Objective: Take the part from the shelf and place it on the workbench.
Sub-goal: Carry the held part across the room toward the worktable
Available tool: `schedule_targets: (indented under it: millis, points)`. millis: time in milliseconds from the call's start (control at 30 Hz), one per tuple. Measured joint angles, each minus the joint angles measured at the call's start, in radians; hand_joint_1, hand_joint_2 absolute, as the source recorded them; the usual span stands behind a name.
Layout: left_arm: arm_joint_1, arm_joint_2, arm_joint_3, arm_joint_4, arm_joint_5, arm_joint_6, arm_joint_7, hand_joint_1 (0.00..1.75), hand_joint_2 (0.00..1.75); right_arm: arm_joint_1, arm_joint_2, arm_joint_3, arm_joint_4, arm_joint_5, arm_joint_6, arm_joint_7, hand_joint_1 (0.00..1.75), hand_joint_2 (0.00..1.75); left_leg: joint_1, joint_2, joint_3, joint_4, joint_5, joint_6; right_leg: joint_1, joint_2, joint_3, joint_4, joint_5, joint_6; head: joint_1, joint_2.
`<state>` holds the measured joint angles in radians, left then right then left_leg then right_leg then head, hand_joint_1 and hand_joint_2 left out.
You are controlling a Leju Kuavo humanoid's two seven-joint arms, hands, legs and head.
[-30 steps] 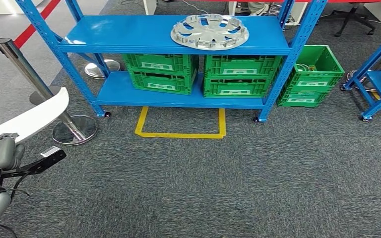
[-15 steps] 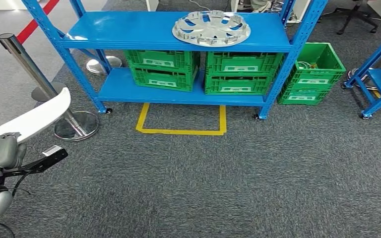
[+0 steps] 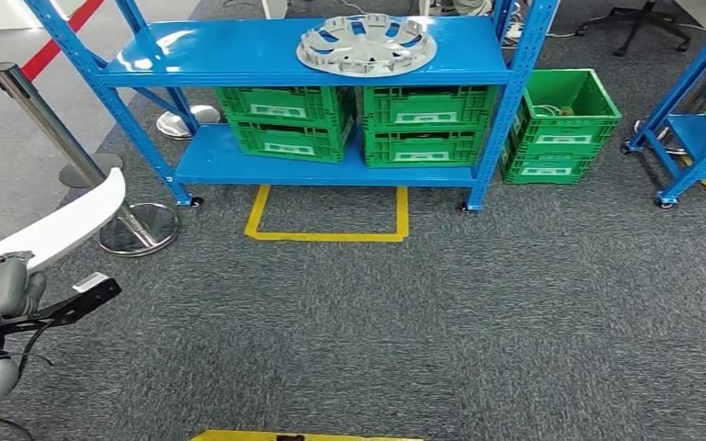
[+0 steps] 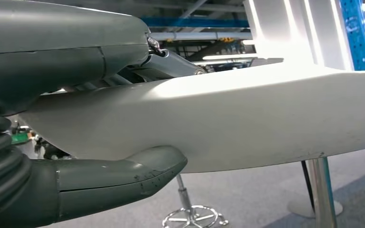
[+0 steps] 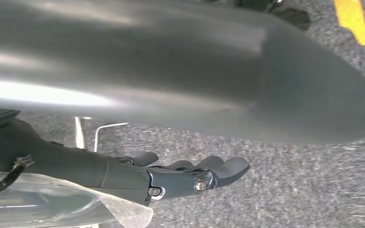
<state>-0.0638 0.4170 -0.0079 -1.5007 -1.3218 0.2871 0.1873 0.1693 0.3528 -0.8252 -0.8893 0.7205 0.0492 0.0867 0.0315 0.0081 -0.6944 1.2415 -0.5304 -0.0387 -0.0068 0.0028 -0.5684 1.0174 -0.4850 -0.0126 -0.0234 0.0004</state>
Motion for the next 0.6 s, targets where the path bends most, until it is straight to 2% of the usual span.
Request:
schedule_targets:
  millis: [67, 100, 133, 233, 267, 333, 400, 433, 467, 500, 567, 600]
  points:
    - [-0.001, 0.001, 0.001, -0.001, 0.0, -0.001, 0.0, 1.75, 1.75, 0.001, 0.001, 0.003, -0.001, 0.0, 0.0, 0.001, 0.0, 0.0, -0.01, 0.001, 0.095, -0.138, 0.037, 0.021, 0.005, 0.0, -0.005, 0.0, 0.006, 0.002, 0.0, 0.0]
    - [-0.003, 0.002, 0.001, -0.003, 0.0, -0.001, 0.0, 1.75, 1.75, 0.002, 0.001, 0.005, -0.002, 0.0, 0.0, 0.001, 0.0, 0.0, -0.016, 0.002, 0.129, -0.194, 0.048, 0.029, 0.006, 0.0, -0.007, 0.0, 0.009, 0.005, 0.001, 0.0]
    - [-0.004, 0.002, 0.001, -0.004, 0.0, -0.001, 0.0, 1.75, 1.75, 0.002, 0.002, 0.006, -0.003, -0.001, 0.0, 0.001, 0.0, 0.0, -0.021, 0.004, 0.148, -0.227, 0.053, 0.034, 0.006, -0.001, -0.009, 0.0, 0.012, 0.009, 0.001, 0.0]
    - [-0.006, 0.003, 0.002, -0.007, 0.0, -0.001, 0.0, 1.75, 1.75, 0.003, 0.002, 0.007, -0.005, -0.001, 0.0, 0.002, 0.0, 0.0, -0.027, 0.006, 0.148, -0.245, 0.063, 0.039, 0.002, -0.005, -0.014, -0.002, 0.018, 0.026, 0.001, 0.0]
    - [-0.006, 0.002, 0.002, -0.008, 0.001, -0.001, 0.0, 1.75, 1.75, 0.004, 0.001, 0.007, -0.005, -0.001, 0.0, 0.002, 0.0, 0.0, -0.025, 0.006, 0.147, -0.251, 0.069, 0.042, 0.002, -0.005, -0.02, 0.007, 0.009, 0.032, 0.001, 0.0]
    - [-0.005, 0.001, 0.002, -0.01, 0.001, -0.001, 0.0, 1.75, 1.75, 0.004, 0.0, 0.008, -0.006, -0.001, 0.0, 0.002, 0.0, 0.0, -0.021, 0.008, 0.142, -0.261, 0.081, 0.05, 0.002, -0.004, -0.055, 0.082, -0.046, 0.04, 0.005, 0.0]
    - [-0.003, -0.002, 0.002, -0.011, 0.002, -0.001, 0.001, 1.75, 1.75, 0.006, 0.0, 0.008, -0.007, -0.001, 0.0, 0.002, 0.0, 0.0, -0.023, 0.008, 0.131, -0.261, 0.088, 0.054, 0.003, -0.003, -0.109, 0.213, -0.117, 0.046, 0.007, 0.0]
    - [0.0, -0.003, 0.003, -0.011, 0.003, -0.001, 0.001, 1.75, 1.75, 0.006, 0.0, 0.007, -0.007, -0.001, 0.0, 0.002, 0.0, 0.0, -0.024, 0.008, 0.126, -0.26, 0.091, 0.054, 0.003, -0.003, -0.126, 0.262, -0.136, 0.047, 0.007, 0.0]
    - [0.002, -0.005, 0.003, -0.011, 0.003, -0.001, 0.002, 1.75, 1.75, 0.007, 0.0, 0.007, -0.007, -0.001, 0.0, 0.002, 0.0, 0.0, -0.025, 0.008, 0.122, -0.26, 0.094, 0.054, 0.003, -0.003, -0.127, 0.276, -0.135, 0.048, 0.007, 0.0]
    - [0.004, -0.006, 0.003, -0.011, 0.004, -0.001, 0.002, 1.75, 1.75, 0.008, 0.0, 0.007, -0.008, -0.001, 0.0, 0.002, 0.0, 0.0, -0.025, 0.007, 0.119, -0.259, 0.096, 0.053, 0.003, -0.004, -0.107, 0.25, -0.117, 0.047, 0.007, 0.0]
    - [0.006, -0.009, 0.006, -0.011, 0.006, -0.002, 0.002, 1.75, 1.75, 0.008, 0.0, 0.008, -0.009, -0.001, 0.0, 0.002, 0.0, 0.0, -0.027, 0.007, 0.117, -0.254, 0.098, 0.05, 0.004, -0.004, -0.026, 0.116, -0.06, 0.039, 0.007, 0.0]
    - [0.006, -0.009, 0.008, -0.011, 0.008, -0.002, 0.003, 1.75, 1.75, 0.007, 0.0, 0.008, -0.011, -0.001, 0.0, 0.002, 0.0, 0.0, -0.029, 0.007, 0.114, -0.249, 0.097, 0.047, 0.004, -0.004, 0.012, 0.05, -0.042, 0.034, 0.007, 0.0]
